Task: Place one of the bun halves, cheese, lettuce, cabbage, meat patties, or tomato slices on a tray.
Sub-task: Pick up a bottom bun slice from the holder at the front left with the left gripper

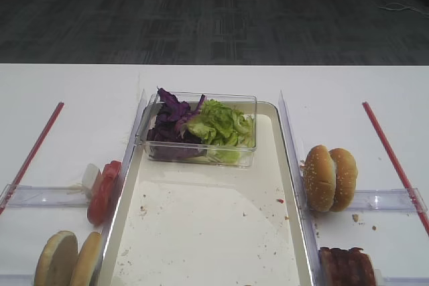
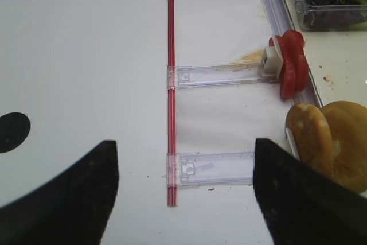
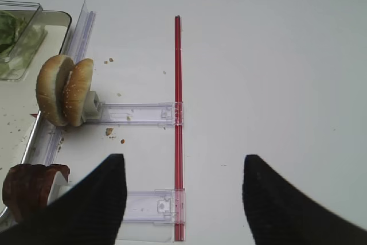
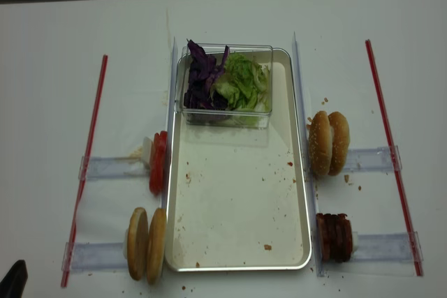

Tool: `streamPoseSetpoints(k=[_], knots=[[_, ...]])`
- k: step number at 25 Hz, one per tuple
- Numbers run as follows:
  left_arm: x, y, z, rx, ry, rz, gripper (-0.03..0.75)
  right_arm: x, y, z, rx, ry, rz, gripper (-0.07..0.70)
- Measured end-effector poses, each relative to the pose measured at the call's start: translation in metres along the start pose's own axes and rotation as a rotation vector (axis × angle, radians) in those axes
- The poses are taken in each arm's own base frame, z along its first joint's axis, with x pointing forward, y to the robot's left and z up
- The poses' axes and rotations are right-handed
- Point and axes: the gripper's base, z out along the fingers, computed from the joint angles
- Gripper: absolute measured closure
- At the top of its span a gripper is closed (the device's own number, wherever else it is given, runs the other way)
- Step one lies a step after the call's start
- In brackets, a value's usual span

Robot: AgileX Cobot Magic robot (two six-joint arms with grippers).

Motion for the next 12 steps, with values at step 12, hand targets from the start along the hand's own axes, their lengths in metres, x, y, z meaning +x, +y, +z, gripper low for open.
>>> streamPoseSetpoints(k=[12], knots=[[0.0, 0.0, 0.0, 0.0, 0.0, 0.0, 0.225, 0.0, 0.0, 0.0, 0.0, 0.0, 0.0, 0.15]])
